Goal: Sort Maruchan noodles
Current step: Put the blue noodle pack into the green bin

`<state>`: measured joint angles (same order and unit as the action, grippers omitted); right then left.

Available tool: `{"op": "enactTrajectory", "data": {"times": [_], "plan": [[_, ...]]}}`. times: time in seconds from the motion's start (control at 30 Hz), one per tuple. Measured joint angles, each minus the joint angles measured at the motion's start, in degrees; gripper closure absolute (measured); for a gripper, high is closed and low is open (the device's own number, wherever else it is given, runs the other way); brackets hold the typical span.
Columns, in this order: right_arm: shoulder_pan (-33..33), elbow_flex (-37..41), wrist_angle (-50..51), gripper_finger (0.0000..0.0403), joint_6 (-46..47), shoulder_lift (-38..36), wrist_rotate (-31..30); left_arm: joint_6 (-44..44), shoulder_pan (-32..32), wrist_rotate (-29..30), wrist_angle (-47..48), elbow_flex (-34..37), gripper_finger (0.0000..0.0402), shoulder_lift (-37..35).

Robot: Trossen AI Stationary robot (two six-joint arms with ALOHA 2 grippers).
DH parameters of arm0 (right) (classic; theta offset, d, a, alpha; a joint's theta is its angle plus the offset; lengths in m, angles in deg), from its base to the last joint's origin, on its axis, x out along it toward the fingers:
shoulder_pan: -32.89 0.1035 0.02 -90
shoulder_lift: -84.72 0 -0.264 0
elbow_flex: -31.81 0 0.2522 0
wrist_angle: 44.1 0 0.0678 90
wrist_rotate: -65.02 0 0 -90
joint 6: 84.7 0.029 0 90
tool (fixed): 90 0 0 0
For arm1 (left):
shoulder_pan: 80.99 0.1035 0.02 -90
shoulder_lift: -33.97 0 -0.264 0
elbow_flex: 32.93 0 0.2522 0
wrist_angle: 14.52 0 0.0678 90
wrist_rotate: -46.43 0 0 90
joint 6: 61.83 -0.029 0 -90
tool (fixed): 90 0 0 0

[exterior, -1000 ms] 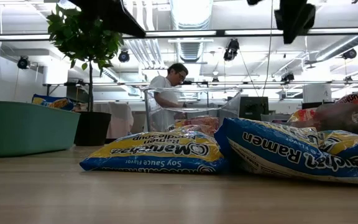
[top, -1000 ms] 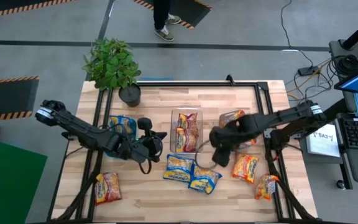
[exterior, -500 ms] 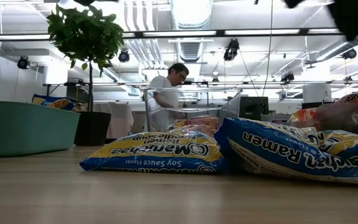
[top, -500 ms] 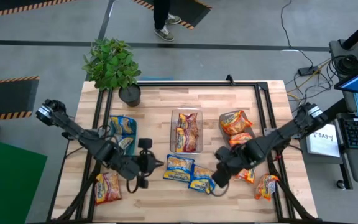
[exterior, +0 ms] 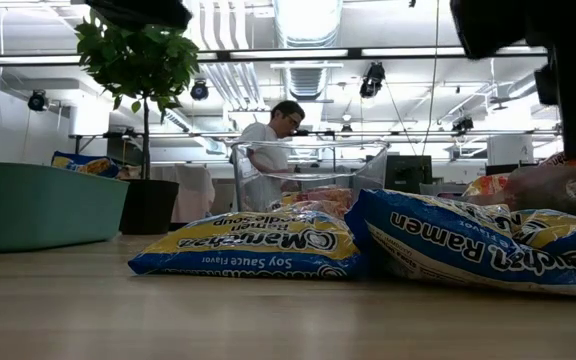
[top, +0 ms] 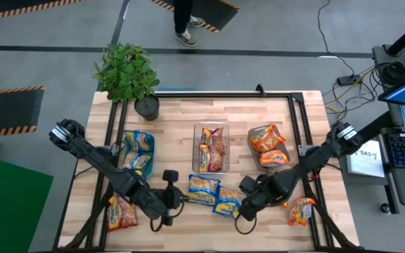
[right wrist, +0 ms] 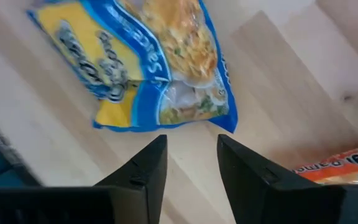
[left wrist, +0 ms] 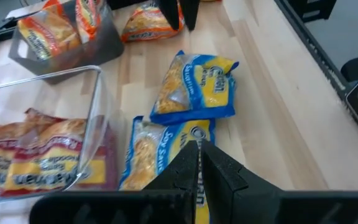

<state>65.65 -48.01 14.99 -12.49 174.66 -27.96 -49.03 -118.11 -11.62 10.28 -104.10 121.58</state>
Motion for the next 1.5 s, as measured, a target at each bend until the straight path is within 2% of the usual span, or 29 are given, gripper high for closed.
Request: {"op": "enactTrajectory", "data": {"times": [0.23,0.37,0.43,0.53,0.83,0.97,1.07,1.37,1.5], "plan": [[1.52,-2.5,0.22,0.0308,0.58,5.81,-0.01,1.63,-0.21,-0.03,-6.0,0.0,0.04,4.37],[3.28,-2.89,0.39,0.0316,3.76,6.51,-0.25,2.12,-0.4,-0.03,-12.51,0.04,0.04,7.7],[4.94,-2.78,0.32,0.0316,5.26,6.35,-2.63,1.91,-0.4,-0.07,-17.17,0.04,0.04,9.5],[7.61,-2.26,0.29,0.0309,9.68,5.48,-7.22,1.39,-0.4,-0.06,-22.09,0.02,0.04,12.21],[12.56,-0.2,-1.56,0.025,20.78,5.15,-13.98,0.1,-0.4,0.78,-31.83,0.04,0.04,18.59],[12.75,1.43,-4.92,0.0226,18.38,5.16,-18.27,-2.28,-0.34,1.21,-36.79,0.04,0.04,20.72],[12.56,3.42,-8.52,0.0225,16.62,5.2,-19.65,-3.3,-0.22,2.03,-38.94,0.04,0.04,21.57],[10.2,8.55,-16.2,0.0271,13.87,5.5,-23.91,-6.57,1.72,2.12,-46.52,0.02,0.04,24.75],[8.79,9.35,-23.49,0.0291,8.84,6.3,-24.62,-7.46,2.07,2.17,-47.18,0.04,0.04,25.64]]}}
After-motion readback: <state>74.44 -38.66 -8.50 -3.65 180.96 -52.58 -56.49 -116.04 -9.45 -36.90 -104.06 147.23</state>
